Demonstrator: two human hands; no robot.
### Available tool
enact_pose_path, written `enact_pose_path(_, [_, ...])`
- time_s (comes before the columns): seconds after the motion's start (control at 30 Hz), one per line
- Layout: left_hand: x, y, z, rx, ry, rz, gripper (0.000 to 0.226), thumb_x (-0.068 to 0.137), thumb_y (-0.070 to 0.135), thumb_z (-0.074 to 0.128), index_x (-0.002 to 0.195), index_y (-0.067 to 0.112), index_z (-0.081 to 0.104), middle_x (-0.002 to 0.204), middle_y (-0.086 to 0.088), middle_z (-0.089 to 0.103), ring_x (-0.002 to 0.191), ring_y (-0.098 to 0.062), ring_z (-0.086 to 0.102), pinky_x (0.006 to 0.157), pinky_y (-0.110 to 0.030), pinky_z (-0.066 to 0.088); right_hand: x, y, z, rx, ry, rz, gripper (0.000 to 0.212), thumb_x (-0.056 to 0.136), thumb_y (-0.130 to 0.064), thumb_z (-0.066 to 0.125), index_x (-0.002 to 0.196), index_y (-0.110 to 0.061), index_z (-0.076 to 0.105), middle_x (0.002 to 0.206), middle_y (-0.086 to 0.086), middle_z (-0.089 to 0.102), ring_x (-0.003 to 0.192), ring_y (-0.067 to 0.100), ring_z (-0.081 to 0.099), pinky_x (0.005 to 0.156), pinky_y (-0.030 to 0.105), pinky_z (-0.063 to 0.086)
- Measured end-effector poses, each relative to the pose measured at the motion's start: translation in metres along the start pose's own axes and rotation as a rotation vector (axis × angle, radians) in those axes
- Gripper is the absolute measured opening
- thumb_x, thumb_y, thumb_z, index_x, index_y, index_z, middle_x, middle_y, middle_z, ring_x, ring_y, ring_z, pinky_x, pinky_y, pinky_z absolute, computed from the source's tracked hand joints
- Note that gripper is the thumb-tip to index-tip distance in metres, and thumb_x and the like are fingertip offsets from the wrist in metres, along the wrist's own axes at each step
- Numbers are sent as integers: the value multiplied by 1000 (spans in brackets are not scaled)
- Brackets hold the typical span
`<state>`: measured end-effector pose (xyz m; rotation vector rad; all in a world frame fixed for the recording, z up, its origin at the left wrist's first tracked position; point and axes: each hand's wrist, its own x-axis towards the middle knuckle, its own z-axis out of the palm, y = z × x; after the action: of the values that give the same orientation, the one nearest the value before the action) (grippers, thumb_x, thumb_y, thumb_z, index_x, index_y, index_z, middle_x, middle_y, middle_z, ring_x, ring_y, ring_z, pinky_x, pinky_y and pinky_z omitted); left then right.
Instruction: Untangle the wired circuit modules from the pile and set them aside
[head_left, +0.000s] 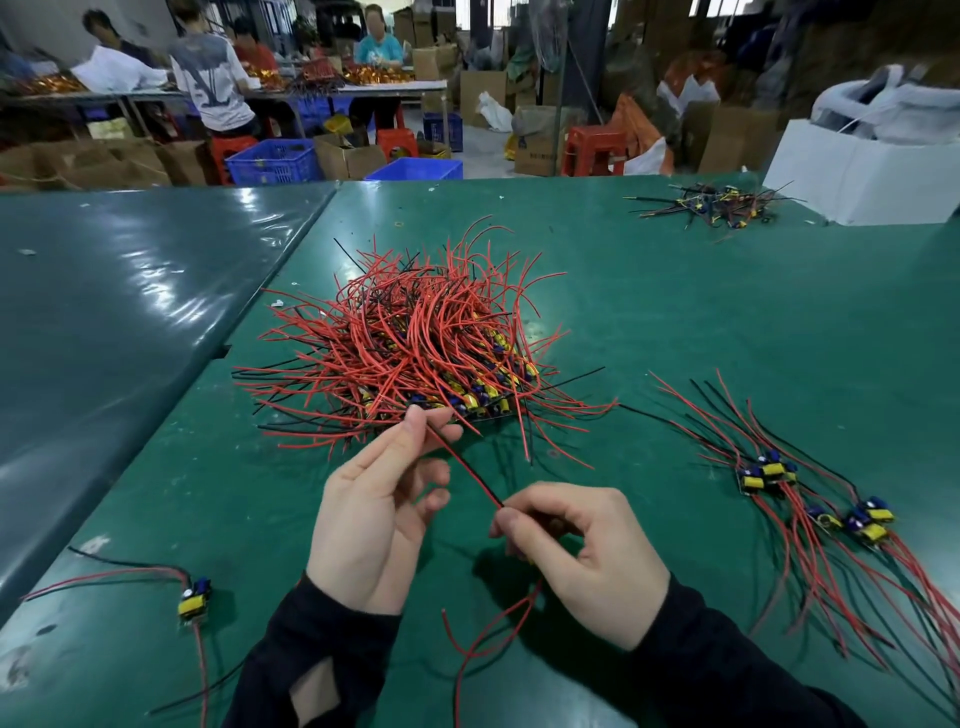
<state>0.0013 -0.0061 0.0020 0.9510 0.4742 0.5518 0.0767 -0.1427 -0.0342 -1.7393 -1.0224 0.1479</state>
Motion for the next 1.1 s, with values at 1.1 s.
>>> enact_pose_path(1.1, [9, 19, -13, -475, -41, -411, 17, 48, 9, 76, 60, 1, 68, 63, -4, 54, 38, -3, 42, 34, -6, 33, 4, 3, -16, -264, -94, -372, 11, 87, -12, 63, 77, -10, 68, 71, -2, 61, 64, 17, 52, 61, 32, 47])
